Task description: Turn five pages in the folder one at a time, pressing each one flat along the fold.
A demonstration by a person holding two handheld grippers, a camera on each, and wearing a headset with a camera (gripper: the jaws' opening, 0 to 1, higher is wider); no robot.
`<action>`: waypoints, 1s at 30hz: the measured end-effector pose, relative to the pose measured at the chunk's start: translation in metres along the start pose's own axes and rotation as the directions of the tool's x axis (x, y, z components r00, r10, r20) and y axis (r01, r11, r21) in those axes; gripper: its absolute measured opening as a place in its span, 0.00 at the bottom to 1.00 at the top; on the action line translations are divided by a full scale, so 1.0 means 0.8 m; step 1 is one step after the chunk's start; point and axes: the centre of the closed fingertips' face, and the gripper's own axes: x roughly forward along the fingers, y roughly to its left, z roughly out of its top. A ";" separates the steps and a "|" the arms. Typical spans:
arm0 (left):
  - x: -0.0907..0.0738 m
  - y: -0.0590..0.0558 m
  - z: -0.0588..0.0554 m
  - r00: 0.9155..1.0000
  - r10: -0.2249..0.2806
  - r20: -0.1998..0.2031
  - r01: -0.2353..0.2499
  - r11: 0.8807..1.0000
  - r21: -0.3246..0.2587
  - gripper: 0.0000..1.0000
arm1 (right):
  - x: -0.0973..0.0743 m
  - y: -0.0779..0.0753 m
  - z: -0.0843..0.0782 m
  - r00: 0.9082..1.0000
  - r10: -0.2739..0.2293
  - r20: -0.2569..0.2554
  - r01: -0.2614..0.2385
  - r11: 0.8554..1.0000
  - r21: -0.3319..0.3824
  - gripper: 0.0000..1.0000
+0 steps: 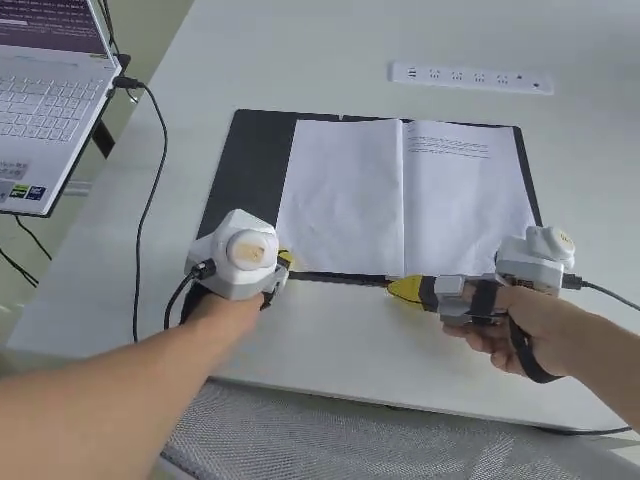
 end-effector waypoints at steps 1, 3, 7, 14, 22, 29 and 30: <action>-0.001 0.000 -0.001 1.000 -0.004 -0.002 0.004 1.000 -0.010 0.00 | -0.003 0.007 0.000 1.000 0.009 0.015 -0.009 1.000 -0.006 0.00; -0.003 -0.004 -0.002 1.000 -0.024 -0.007 0.023 0.999 -0.023 0.03 | -0.009 0.018 -0.002 0.999 0.018 0.029 -0.017 1.000 -0.023 0.00; -0.014 -0.010 -0.008 0.998 -0.035 -0.048 0.034 0.999 -0.028 0.11 | -0.027 0.032 0.009 0.995 -0.004 0.102 0.016 0.993 -0.114 0.00; -0.059 -0.023 0.014 0.995 -0.093 -0.036 0.091 0.994 -0.059 0.24 | -0.082 0.068 0.011 0.975 -0.042 0.219 0.105 0.954 -0.281 0.06; -0.114 -0.007 0.040 0.995 -0.094 0.013 0.095 0.993 -0.069 0.26 | -0.142 0.090 -0.006 0.946 -0.137 0.293 0.260 0.861 -0.437 0.18; -0.164 -0.009 0.050 0.991 -0.114 0.065 0.120 0.987 -0.108 0.35 | -0.195 0.099 -0.019 0.892 -0.230 0.389 0.411 0.769 -0.489 0.34; -0.170 -0.010 0.051 0.991 -0.114 0.072 0.122 0.986 -0.114 0.36 | -0.199 0.099 -0.020 0.886 -0.236 0.399 0.423 0.763 -0.488 0.36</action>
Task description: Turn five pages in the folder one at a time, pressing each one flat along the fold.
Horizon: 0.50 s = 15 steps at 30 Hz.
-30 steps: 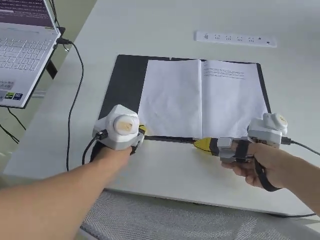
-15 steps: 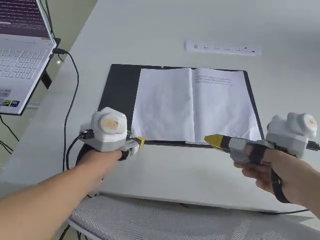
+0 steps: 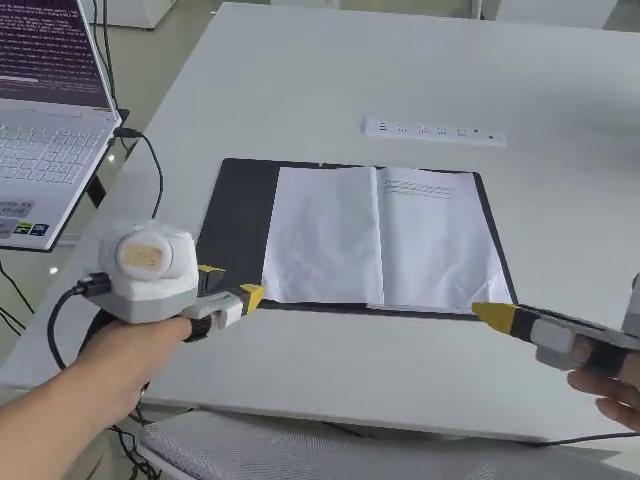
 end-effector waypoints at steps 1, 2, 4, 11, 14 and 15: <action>-0.008 -0.003 0.000 1.000 0.000 0.002 0.000 1.000 -0.001 0.37 | -0.006 -0.002 0.000 1.000 -0.019 0.009 0.019 1.000 -0.020 0.37; -0.012 -0.006 0.000 1.000 -0.007 -0.001 0.007 1.000 0.004 0.39 | -0.010 -0.003 0.000 1.000 -0.029 0.011 0.030 0.999 -0.029 0.38; -0.025 -0.012 0.002 1.000 -0.016 -0.001 0.016 1.000 0.014 0.43 | -0.019 -0.004 -0.001 0.999 -0.045 0.014 0.046 0.999 -0.027 0.40; -0.062 -0.031 0.018 0.998 -0.058 0.017 0.058 0.998 0.040 0.56 | -0.050 -0.001 0.017 0.990 -0.095 0.108 0.096 0.995 -0.005 0.43; -0.071 -0.035 0.024 0.998 -0.063 0.022 0.061 0.997 0.056 0.58 | -0.059 0.001 0.023 0.986 -0.108 0.125 0.111 0.994 -0.019 0.43; -0.075 -0.035 0.025 0.998 -0.061 0.014 0.059 0.995 0.083 0.58 | -0.061 0.001 0.025 0.986 -0.111 0.128 0.115 0.993 -0.023 0.43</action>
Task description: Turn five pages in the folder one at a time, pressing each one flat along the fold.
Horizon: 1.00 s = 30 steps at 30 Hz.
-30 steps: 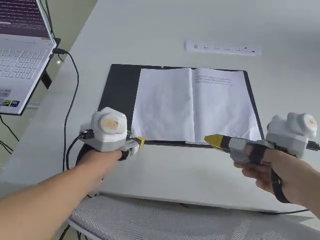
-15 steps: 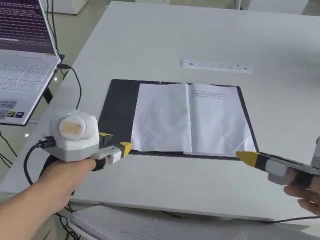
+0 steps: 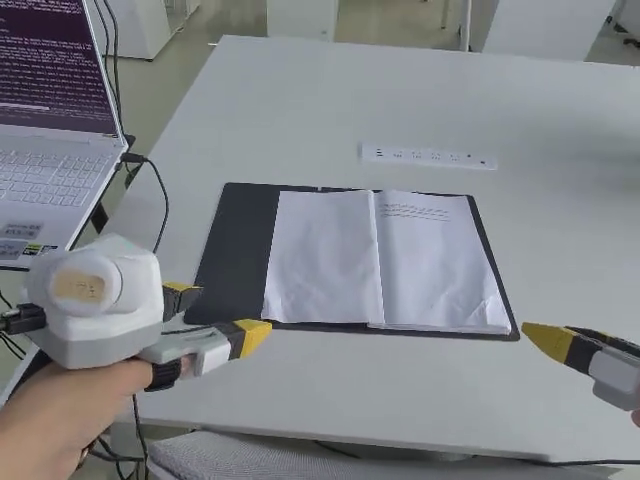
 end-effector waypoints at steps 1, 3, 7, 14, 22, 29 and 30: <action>-0.002 -0.001 0.001 1.000 0.000 -0.003 0.000 1.000 0.016 0.58 | -0.002 0.000 0.001 1.000 -0.004 0.003 0.004 1.000 -0.007 0.43; -0.006 -0.003 0.004 1.000 0.002 -0.004 -0.002 0.999 0.036 0.58 | -0.004 -0.001 0.003 1.000 -0.009 0.006 0.009 1.000 -0.016 0.44; -0.011 -0.004 0.006 1.000 0.007 -0.022 -0.006 0.998 0.068 0.58 | -0.006 -0.005 0.003 1.000 -0.015 0.008 0.016 1.000 -0.016 0.45; -0.010 -0.003 0.016 1.000 0.013 -0.023 -0.011 0.997 0.079 0.58 | -0.004 -0.011 0.004 1.000 -0.018 0.003 0.018 1.000 -0.018 0.45; -0.003 -0.005 0.020 0.999 0.022 -0.027 -0.020 0.997 0.079 0.56 | 0.001 -0.018 0.006 1.000 -0.020 -0.003 0.020 1.000 -0.020 0.45; 0.013 -0.011 0.018 0.999 0.027 -0.035 -0.024 0.996 0.082 0.55 | 0.007 -0.027 0.005 1.000 -0.022 -0.002 0.022 1.000 -0.012 0.44; 0.017 -0.013 0.018 0.999 0.028 -0.038 -0.024 0.996 0.083 0.54 | 0.008 -0.028 0.006 1.000 -0.020 0.002 0.020 1.000 -0.010 0.44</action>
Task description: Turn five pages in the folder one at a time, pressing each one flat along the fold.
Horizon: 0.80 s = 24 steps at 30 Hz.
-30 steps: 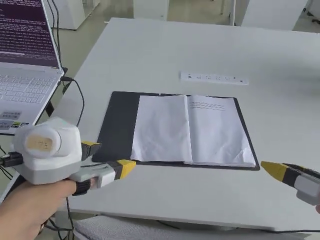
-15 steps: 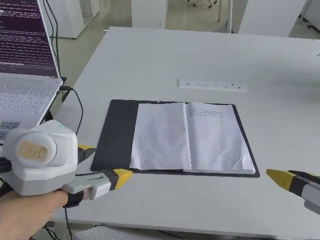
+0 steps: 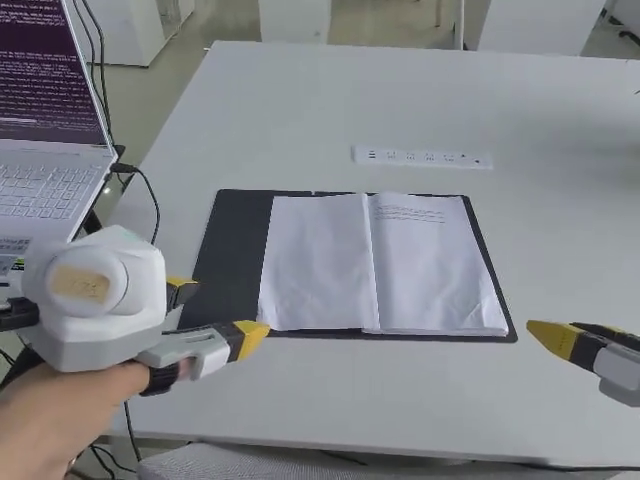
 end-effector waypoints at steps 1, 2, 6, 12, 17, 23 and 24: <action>0.003 -0.002 0.000 1.000 -0.002 -0.001 0.002 1.000 0.001 0.54 | 0.001 -0.001 0.001 1.000 0.000 0.003 0.000 1.000 0.002 0.44; 0.008 -0.003 0.000 1.000 -0.004 0.000 0.004 1.000 0.001 0.54 | 0.002 -0.002 0.000 1.000 0.001 0.002 -0.001 1.000 0.005 0.44; 0.028 -0.013 0.001 1.000 -0.017 -0.002 0.017 1.000 0.006 0.53 | 0.007 -0.005 0.002 1.000 -0.001 0.009 0.001 1.000 0.014 0.44; 0.068 -0.036 0.016 0.998 -0.053 0.040 0.055 0.998 -0.028 0.53 | 0.020 -0.015 -0.002 1.000 0.001 0.012 -0.002 0.999 0.040 0.43; 0.119 -0.058 0.019 0.997 -0.069 0.042 0.068 0.998 0.009 0.50 | 0.033 -0.025 -0.011 1.000 0.003 -0.002 -0.003 0.998 0.059 0.43; 0.188 -0.091 0.013 0.994 -0.108 0.003 0.108 0.993 0.049 0.51 | 0.051 -0.040 -0.028 1.000 0.002 -0.027 0.000 0.996 0.092 0.42; 0.195 -0.096 0.012 0.994 -0.112 -0.014 0.112 0.992 0.055 0.50 | 0.055 -0.046 -0.032 0.999 -0.003 -0.038 0.008 0.994 0.112 0.42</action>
